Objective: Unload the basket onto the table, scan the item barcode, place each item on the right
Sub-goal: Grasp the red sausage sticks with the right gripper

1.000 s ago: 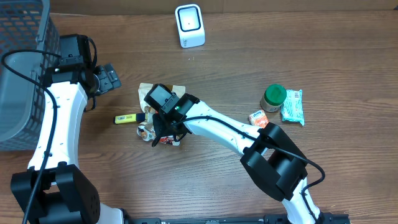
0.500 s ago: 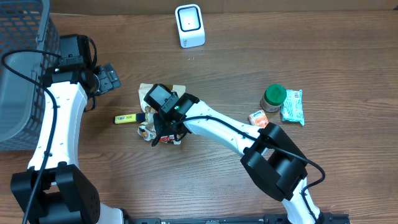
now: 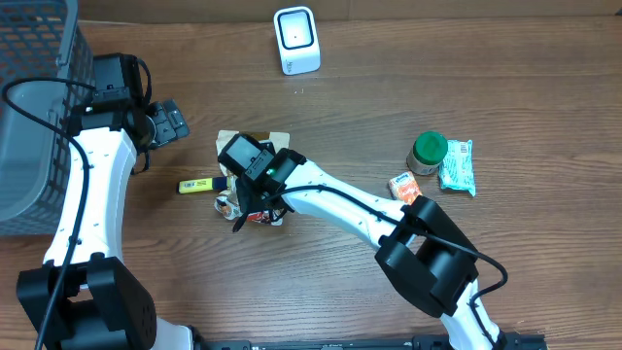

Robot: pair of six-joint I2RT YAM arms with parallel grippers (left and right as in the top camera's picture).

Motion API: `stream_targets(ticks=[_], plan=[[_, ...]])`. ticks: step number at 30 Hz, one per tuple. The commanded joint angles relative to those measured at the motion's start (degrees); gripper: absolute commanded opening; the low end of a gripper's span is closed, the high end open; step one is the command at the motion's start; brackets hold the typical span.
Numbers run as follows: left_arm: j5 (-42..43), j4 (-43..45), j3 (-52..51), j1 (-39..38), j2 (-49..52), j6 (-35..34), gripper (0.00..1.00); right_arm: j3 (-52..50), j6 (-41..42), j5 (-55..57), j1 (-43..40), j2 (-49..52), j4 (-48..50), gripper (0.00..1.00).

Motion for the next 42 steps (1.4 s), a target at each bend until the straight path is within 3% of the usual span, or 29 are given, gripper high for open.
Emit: stream_targets(ticks=[1,42], plan=[[0.26,0.09,0.83,-0.37,-0.90,1.09,1.00,1.68,1.77,4.42,1.25,0.02,0.02,0.30],[0.26,0.09,0.83,-0.37,-0.90,1.09,1.00,-2.49,3.63,7.30,3.45,0.13,4.09,0.31]])
